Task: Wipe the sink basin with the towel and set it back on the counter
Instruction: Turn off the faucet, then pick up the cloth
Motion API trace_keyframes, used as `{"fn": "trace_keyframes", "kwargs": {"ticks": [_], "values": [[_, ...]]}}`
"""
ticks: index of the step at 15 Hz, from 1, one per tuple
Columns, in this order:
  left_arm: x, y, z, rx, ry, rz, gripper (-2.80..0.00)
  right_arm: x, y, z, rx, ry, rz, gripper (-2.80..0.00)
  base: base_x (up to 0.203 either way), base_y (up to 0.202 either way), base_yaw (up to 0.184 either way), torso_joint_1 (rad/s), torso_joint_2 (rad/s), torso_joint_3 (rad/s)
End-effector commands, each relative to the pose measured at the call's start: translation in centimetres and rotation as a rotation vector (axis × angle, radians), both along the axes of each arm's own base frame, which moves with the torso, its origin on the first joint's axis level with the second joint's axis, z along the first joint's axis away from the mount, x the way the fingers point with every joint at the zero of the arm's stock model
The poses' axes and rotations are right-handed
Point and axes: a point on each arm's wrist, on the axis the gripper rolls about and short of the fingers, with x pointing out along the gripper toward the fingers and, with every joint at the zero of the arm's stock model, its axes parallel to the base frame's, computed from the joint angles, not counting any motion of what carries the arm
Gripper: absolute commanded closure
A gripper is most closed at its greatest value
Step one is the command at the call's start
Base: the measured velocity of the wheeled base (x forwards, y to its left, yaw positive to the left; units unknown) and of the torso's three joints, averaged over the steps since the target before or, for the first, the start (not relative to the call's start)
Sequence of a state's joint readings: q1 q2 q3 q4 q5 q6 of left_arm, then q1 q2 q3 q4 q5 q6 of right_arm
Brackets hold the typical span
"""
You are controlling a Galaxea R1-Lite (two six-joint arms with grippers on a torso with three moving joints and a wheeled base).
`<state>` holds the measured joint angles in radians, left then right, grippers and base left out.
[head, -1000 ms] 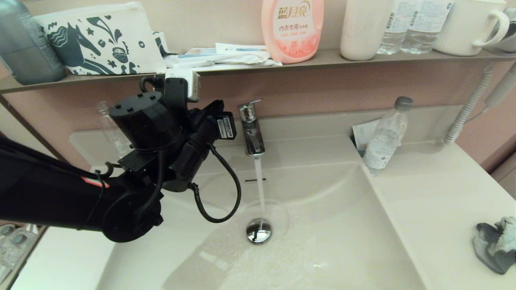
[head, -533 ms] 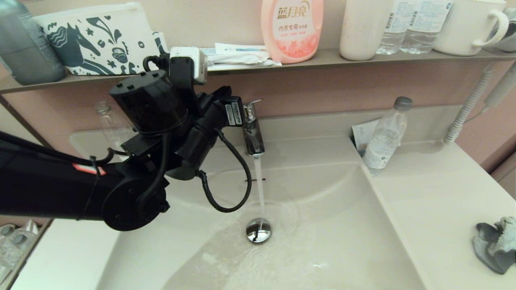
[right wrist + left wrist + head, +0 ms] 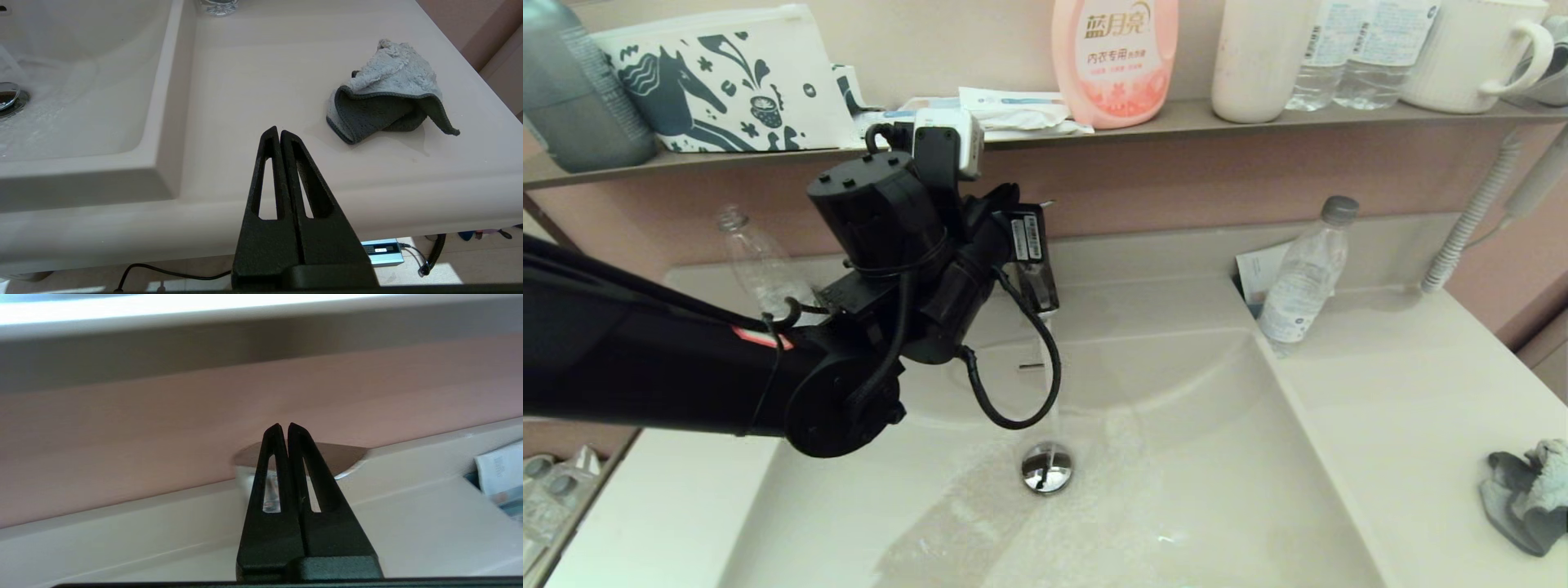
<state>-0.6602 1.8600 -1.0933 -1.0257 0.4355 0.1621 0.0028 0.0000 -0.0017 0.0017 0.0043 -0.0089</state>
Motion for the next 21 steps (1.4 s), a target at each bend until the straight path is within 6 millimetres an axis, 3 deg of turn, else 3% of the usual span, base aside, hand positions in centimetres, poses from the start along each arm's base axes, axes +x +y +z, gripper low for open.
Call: {"fn": "trace_keyframes", "kwargs": {"ticks": [1,7,10,21], "values": [[0.3,-0.6,-0.5,0.004,0.005,-0.005,0.00,0.0,0.0,0.0,0.000,0.002,0.001,0.00,0.000,0.000,0.000,0.000,0.00,0.000],[-0.3,-1.6,-0.8,0.004,0.009,-0.038,0.00,0.0,0.0,0.0,0.000,0.002,0.001,0.00,0.000,0.000,0.000,0.000,0.00,0.000],[-1.6,-2.3,-1.5,0.012,0.023,-0.069,0.00,0.0,0.0,0.0,0.000,0.002,0.001,0.00,0.000,0.000,0.000,0.000,0.00,0.000],[-2.4,-2.3,-3.4,0.056,0.076,-0.086,0.00,0.0,0.0,0.0,0.000,0.002,0.001,0.00,0.000,0.000,0.000,0.000,0.00,0.000]]}}
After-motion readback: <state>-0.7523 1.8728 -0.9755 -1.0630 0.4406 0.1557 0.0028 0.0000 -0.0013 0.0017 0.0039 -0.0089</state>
